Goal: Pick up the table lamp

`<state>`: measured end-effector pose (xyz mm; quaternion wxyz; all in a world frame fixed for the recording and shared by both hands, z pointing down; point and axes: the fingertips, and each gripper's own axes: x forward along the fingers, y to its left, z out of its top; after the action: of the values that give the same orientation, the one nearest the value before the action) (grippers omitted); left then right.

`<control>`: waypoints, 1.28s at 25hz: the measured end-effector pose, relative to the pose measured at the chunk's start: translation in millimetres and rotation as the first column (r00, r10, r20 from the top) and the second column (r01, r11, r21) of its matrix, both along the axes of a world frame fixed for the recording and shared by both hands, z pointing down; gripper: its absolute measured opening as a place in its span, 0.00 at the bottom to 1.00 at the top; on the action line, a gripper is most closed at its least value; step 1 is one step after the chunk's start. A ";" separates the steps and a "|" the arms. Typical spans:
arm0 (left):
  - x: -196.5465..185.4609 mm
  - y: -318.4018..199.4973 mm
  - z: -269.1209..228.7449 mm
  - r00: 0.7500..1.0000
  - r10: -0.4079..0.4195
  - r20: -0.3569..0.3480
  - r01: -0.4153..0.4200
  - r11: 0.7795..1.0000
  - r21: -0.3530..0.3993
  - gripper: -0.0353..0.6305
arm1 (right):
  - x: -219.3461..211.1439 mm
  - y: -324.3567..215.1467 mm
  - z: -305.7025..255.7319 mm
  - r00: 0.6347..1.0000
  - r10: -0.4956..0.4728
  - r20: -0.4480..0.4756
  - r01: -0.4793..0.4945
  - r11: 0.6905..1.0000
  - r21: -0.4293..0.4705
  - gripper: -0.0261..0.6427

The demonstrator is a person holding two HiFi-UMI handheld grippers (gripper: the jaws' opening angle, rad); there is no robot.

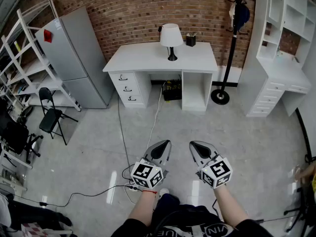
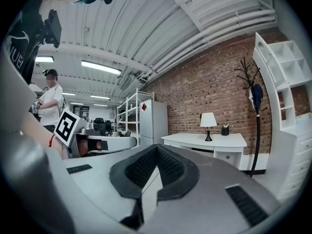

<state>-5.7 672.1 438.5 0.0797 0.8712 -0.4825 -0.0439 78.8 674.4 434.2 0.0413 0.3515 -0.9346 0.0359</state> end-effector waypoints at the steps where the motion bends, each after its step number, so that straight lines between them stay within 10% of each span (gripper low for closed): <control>1: 0.1 -1.4 -0.5 1.000 -0.003 -0.001 0.003 1.000 0.000 0.06 | 0.8 -1.6 -0.1 1.000 0.000 -0.001 0.000 1.000 0.001 0.04; 32: -20.9 -265.7 16.3 0.997 0.076 0.016 -0.076 0.997 -0.013 0.06 | -34.1 -263.7 25.5 0.999 0.052 -0.004 -0.052 0.996 -0.072 0.04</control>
<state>-26.6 406.4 454.8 0.0825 0.8887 -0.4500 -0.0307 44.7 410.7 459.6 0.0540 0.3740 -0.9232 0.0704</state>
